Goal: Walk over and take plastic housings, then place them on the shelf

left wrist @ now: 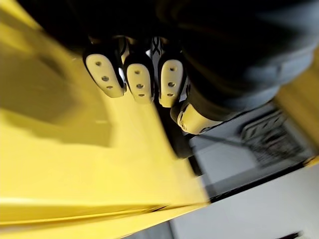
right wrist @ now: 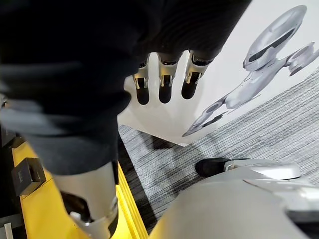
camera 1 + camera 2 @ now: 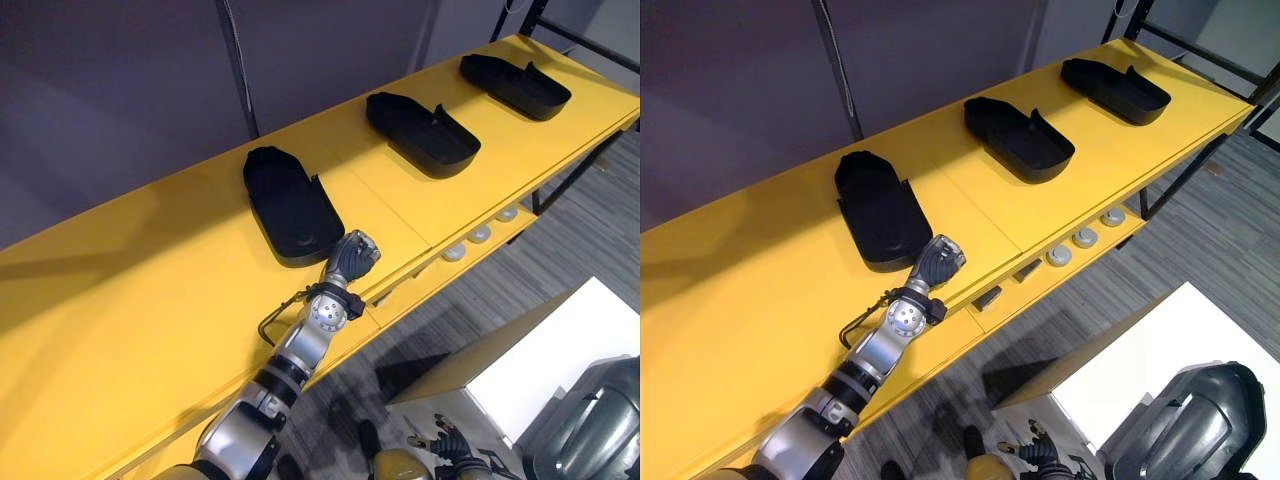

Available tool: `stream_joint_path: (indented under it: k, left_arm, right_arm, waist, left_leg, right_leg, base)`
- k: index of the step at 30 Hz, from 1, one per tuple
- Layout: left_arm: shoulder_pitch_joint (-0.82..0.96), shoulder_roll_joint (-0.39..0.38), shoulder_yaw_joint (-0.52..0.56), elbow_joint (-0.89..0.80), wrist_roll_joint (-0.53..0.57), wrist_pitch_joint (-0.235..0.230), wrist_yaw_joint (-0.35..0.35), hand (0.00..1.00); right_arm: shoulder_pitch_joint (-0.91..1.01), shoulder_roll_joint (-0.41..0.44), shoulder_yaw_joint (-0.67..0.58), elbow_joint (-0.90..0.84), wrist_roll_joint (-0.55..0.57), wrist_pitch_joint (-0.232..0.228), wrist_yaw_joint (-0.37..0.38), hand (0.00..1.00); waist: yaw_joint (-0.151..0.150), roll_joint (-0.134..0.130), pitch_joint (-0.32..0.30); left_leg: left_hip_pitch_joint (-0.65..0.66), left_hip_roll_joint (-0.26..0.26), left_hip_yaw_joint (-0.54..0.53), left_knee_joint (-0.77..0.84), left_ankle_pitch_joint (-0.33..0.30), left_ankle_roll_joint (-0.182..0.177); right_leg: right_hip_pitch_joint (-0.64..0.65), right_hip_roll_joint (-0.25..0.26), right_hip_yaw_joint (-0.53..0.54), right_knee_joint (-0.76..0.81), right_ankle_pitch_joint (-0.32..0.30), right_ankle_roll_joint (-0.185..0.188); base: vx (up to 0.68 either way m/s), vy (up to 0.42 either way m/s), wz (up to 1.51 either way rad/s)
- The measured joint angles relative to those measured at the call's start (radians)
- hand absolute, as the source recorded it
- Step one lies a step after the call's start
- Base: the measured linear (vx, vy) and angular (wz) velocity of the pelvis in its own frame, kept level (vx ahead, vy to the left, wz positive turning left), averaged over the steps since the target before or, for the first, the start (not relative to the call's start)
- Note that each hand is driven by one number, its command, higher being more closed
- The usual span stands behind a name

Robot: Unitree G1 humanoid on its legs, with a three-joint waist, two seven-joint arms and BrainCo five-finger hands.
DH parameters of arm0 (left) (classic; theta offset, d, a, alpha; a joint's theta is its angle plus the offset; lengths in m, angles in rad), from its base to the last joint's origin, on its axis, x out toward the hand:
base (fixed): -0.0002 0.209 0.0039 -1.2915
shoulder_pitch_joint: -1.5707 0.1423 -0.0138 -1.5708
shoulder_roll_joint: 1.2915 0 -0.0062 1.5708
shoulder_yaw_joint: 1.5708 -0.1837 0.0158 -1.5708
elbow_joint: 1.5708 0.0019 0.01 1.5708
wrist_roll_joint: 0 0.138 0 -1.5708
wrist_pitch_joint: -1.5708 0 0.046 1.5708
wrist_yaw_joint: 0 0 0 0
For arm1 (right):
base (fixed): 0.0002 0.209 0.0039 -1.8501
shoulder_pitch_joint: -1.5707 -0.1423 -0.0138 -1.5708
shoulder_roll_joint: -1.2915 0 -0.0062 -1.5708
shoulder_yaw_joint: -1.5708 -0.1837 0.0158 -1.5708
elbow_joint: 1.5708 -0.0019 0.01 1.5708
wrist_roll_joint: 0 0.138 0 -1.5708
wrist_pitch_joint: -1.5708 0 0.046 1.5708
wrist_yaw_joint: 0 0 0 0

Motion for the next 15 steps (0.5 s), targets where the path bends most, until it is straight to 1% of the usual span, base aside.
stream_joint_path:
  k: [1,3,4,6,8,10,11,12,13,14,15]
  left_arm:
    - [0.017,0.006,0.0,-0.035,-0.012,-0.004,0.0,1.0]
    - [0.079,0.037,0.003,-0.186,-0.047,-0.016,0.0,1.0]
    - [0.09,0.044,0.005,-0.225,-0.057,-0.02,-0.001,1.0]
    - [0.14,0.057,0.049,-0.382,-0.092,-0.054,-0.001,1.0]
    - [0.175,0.067,0.091,-0.48,-0.117,-0.076,-0.001,1.0]
    - [0.238,0.094,0.177,-0.619,-0.171,-0.121,0.0,1.0]
    - [0.256,0.095,0.203,-0.646,-0.189,-0.132,0.001,1.0]
    - [0.293,0.1,0.263,-0.695,-0.216,-0.145,0.008,1.0]
    - [0.336,0.1,0.328,-0.733,-0.24,-0.162,0.027,1.0]
    - [0.358,0.1,0.36,-0.747,-0.246,-0.17,0.043,1.0]
    - [0.401,0.098,0.427,-0.765,-0.252,-0.176,0.068,1.0]
  right_arm:
    - [0.0,0.0,0.0,0.0,0.0,0.0,0.0,0.0]
    - [0.005,-0.009,0.001,0.003,0.0,0.0,0.0,0.0]
    - [0.007,-0.009,0.001,0.005,0.0,0.0,0.0,0.0]
    - [0.018,-0.021,0.001,0.011,0.0,0.0,0.001,0.0]
    - [0.026,-0.028,0.001,0.014,0.0,0.0,0.002,0.0]
    - [0.036,-0.036,0.001,0.031,0.0,0.0,0.004,0.0]
    - [0.037,-0.036,0.0,0.038,0.0,0.0,0.004,0.0]
    - [0.042,-0.037,0.0,0.047,0.0,0.0,0.004,0.0]
    - [0.045,-0.037,0.0,0.053,0.0,0.0,0.004,0.0]
    - [0.047,-0.037,-0.001,0.055,0.0,0.0,0.004,0.0]
    - [0.049,-0.037,-0.002,0.062,0.0,0.0,0.005,0.0]
  waist:
    - [0.006,0.002,-0.001]
    - [0.028,0.011,-0.005]
    - [0.032,0.014,-0.006]
    - [0.05,0.022,-0.015]
    - [0.062,0.028,-0.023]
    - [0.081,0.035,-0.029]
    - [0.085,0.035,-0.031]
    - [0.099,0.034,-0.038]
    - [0.108,0.033,-0.044]
    - [0.109,0.032,-0.046]
    - [0.121,0.032,-0.053]
  left_leg:
    - [0.001,0.0,0.0,0.0,0.001,0.0]
    - [0.005,-0.002,-0.011,0.0,0.001,0.002]
    - [0.004,-0.003,-0.018,0.0,0.001,0.002]
    - [0.0,-0.009,-0.041,0.0,0.005,0.007]
    - [-0.001,-0.013,-0.051,0.0,0.006,0.009]
    - [-0.001,-0.02,-0.074,0.0,0.009,0.013]
    - [-0.001,-0.021,-0.079,0.0,0.01,0.014]
    - [-0.001,-0.023,-0.087,0.0,0.011,0.015]
    - [-0.002,-0.026,-0.1,0.0,0.012,0.017]
    - [-0.001,-0.027,-0.109,0.0,0.013,0.018]
    - [-0.002,-0.031,-0.125,0.0,0.015,0.021]
  right_leg:
    - [-0.001,0.0,0.0,0.004,-0.002,0.0]
    - [0.0,-0.003,-0.004,0.021,-0.013,0.002]
    - [-0.001,-0.005,-0.008,0.025,-0.015,0.003]
    - [0.001,-0.013,-0.03,0.037,-0.025,0.005]
    - [0.003,-0.017,-0.038,0.042,-0.028,0.007]
    - [0.011,-0.024,-0.055,0.048,-0.034,0.008]
    - [0.015,-0.026,-0.06,0.047,-0.034,0.008]
    - [0.019,-0.029,-0.074,0.047,-0.035,0.009]
    - [0.025,-0.031,-0.083,0.047,-0.037,0.009]
    - [0.03,-0.032,-0.09,0.047,-0.039,0.01]
    - [0.037,-0.037,-0.106,0.048,-0.043,0.013]
  base:
    - [-0.05,-0.014,0.1]
    - [-0.07,-0.011,0.1]
    - [-0.06,-0.008,0.25]
    - [-0.05,-0.003,0.29]
    - [-0.02,0.006,0.2]
    - [-0.01,0.006,0.27]
    - [-0.01,0.004,0.28]
    - [-0.01,0.0,0.27]
    - [-0.01,-0.002,0.3]
    - [-0.01,-0.007,0.37]
    - [-0.02,-0.003,0.39]
